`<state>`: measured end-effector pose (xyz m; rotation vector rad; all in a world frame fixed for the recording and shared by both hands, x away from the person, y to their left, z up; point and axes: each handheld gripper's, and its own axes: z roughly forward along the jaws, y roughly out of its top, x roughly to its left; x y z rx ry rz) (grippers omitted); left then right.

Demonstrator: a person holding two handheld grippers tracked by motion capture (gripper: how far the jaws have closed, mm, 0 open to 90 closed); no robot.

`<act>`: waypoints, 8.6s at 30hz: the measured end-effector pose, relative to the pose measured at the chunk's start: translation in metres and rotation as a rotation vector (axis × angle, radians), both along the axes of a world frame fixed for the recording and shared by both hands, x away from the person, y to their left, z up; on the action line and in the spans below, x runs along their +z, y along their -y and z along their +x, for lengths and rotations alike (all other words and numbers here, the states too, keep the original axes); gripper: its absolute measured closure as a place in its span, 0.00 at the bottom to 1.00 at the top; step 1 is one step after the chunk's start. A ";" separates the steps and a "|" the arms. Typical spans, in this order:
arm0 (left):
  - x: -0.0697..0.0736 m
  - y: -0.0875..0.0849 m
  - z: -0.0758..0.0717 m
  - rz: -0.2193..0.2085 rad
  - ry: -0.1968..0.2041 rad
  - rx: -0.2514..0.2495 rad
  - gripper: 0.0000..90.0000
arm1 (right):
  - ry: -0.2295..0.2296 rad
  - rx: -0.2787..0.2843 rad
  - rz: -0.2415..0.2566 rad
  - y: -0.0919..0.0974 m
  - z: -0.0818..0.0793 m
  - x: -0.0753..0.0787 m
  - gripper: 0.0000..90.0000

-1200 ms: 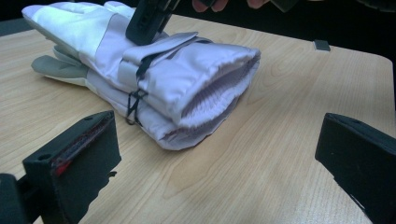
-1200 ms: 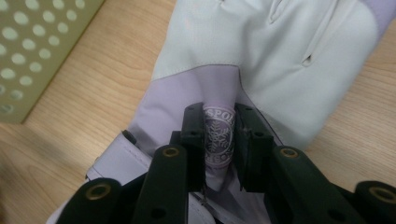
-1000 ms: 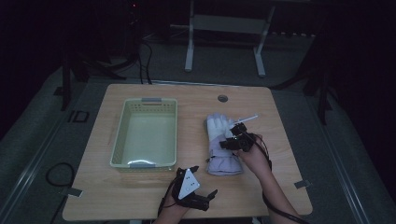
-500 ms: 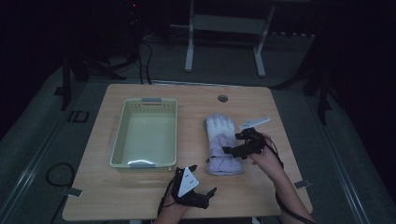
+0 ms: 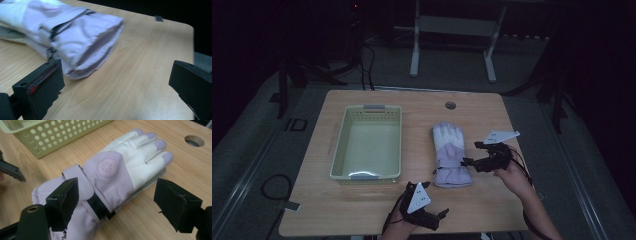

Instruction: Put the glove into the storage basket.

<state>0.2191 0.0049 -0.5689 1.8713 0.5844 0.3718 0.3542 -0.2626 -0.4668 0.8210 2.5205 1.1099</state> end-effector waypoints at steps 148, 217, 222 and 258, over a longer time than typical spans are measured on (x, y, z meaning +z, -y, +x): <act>0.157 -0.136 0.145 0.207 -0.420 0.133 0.73 | -0.106 0.029 0.139 -0.169 0.027 0.050 0.90; 0.051 -0.190 0.170 0.488 -0.602 0.351 0.45 | -0.212 0.011 -0.053 -0.273 0.048 -0.043 0.58; 0.054 -0.191 0.164 0.458 -0.508 0.375 0.28 | -0.150 0.065 0.063 -0.260 0.049 -0.031 0.34; 0.095 -0.146 0.100 0.061 -0.289 0.198 0.01 | -0.100 0.162 0.156 -0.185 0.045 -0.015 0.16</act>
